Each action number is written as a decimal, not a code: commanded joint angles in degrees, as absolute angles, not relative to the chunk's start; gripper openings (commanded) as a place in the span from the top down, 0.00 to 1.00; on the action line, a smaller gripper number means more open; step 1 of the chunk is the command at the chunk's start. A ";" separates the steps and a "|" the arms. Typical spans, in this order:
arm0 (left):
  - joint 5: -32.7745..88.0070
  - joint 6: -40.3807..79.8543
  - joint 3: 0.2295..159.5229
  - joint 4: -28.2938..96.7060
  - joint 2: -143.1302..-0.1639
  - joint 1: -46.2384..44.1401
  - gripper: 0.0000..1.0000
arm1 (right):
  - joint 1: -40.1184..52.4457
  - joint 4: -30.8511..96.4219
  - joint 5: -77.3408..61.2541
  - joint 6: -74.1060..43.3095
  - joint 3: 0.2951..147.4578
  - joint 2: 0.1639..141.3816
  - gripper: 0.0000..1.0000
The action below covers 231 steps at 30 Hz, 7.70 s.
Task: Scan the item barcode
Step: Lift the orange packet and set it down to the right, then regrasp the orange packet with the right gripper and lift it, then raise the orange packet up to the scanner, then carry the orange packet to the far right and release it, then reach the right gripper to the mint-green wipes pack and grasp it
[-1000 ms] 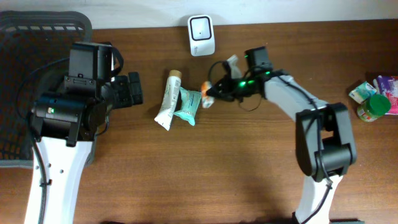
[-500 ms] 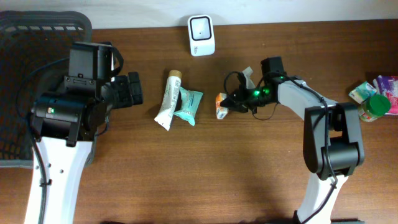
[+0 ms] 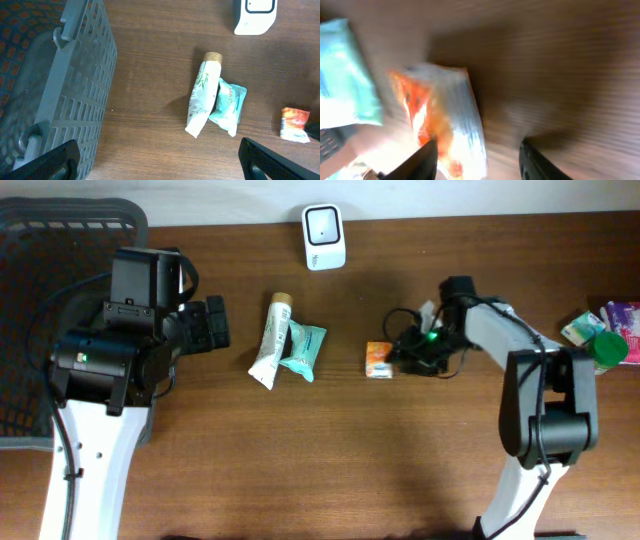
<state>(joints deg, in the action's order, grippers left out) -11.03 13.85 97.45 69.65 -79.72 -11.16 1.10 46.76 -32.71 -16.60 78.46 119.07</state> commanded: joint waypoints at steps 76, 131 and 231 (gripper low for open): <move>-11.84 12.97 97.43 69.76 -79.70 -10.96 0.01 | 5.72 28.51 -87.88 4.27 88.18 124.03 0.96; -11.84 12.97 97.43 69.76 -79.70 -10.96 0.01 | 21.06 0.95 19.11 35.35 106.17 130.21 0.96; -11.84 12.97 97.43 69.76 -79.70 -10.96 0.01 | 27.31 46.96 -17.72 -29.89 105.93 128.77 0.29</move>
<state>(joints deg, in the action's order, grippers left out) -11.03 13.85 97.38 69.69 -79.72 -11.16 25.43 47.09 -19.22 -26.28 106.24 128.57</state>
